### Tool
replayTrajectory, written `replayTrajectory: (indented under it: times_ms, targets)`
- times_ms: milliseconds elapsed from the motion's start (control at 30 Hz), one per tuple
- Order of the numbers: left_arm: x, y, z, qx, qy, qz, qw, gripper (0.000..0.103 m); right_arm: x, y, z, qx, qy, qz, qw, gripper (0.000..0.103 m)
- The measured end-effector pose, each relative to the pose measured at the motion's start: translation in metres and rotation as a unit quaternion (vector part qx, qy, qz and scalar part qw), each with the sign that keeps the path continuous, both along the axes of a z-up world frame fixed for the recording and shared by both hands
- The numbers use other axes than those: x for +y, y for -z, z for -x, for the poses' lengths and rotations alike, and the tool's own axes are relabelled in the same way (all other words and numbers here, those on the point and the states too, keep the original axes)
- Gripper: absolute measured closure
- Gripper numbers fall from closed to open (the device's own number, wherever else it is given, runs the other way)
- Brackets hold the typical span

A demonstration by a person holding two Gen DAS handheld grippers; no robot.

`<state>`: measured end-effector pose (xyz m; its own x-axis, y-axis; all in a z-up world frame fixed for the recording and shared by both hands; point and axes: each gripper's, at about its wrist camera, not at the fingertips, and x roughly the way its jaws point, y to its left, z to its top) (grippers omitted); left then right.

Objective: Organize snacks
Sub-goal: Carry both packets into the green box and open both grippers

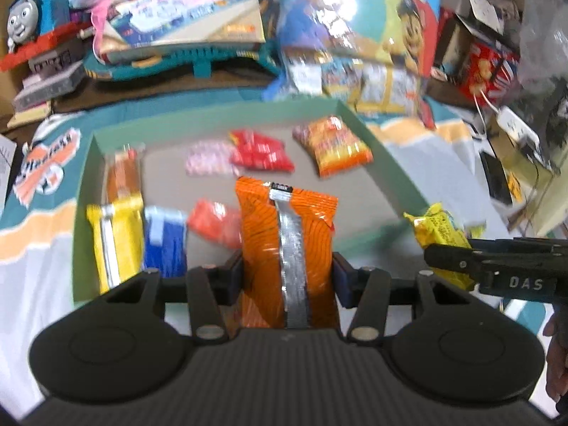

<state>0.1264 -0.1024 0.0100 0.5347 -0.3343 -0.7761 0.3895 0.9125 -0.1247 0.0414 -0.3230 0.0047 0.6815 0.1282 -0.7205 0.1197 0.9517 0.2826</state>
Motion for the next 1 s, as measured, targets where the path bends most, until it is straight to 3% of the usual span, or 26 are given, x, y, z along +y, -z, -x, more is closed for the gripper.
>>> replayTrajectory:
  times_ms: [167, 367, 767, 800, 833, 867, 900, 1000]
  targets:
    - [-0.010, -0.002, -0.052, 0.009, -0.021, -0.002, 0.9997, 0.053, -0.013, -0.013, -0.044, -0.007, 0.009, -0.009, 1.000, 0.056]
    - [-0.017, 0.016, -0.103, 0.031, -0.047, -0.006, 0.9984, 0.053, -0.021, -0.001, -0.102, 0.010, 0.012, -0.002, 1.000, 0.056]
    - [-0.028, 0.046, -0.134, 0.039, -0.048, -0.027, 0.9977, 0.053, -0.007, 0.036, -0.136, 0.041, -0.005, 0.000, 0.999, 0.052]
    - [-0.029, 0.047, -0.135, 0.035, -0.049, -0.033, 0.9976, 0.044, -0.006, 0.035, -0.136, 0.036, -0.002, 0.002, 0.999, 0.048]
    - [-0.030, 0.046, -0.134, 0.030, -0.050, -0.040, 0.9975, 0.035, -0.005, 0.033, -0.135, 0.029, 0.001, 0.005, 1.000, 0.031]
    - [-0.032, 0.046, -0.133, 0.023, -0.051, -0.046, 0.9974, 0.014, -0.005, 0.027, -0.131, 0.020, 0.003, 0.008, 1.000, 0.015]
    - [-0.032, 0.044, -0.131, 0.016, -0.053, -0.049, 0.9973, 0.000, -0.003, 0.023, -0.129, 0.009, 0.003, 0.012, 1.000, 0.009]
    - [-0.032, 0.039, -0.125, 0.006, -0.053, -0.051, 0.9973, 0.000, 0.002, 0.013, -0.125, -0.009, 0.001, 0.021, 1.000, 0.000]
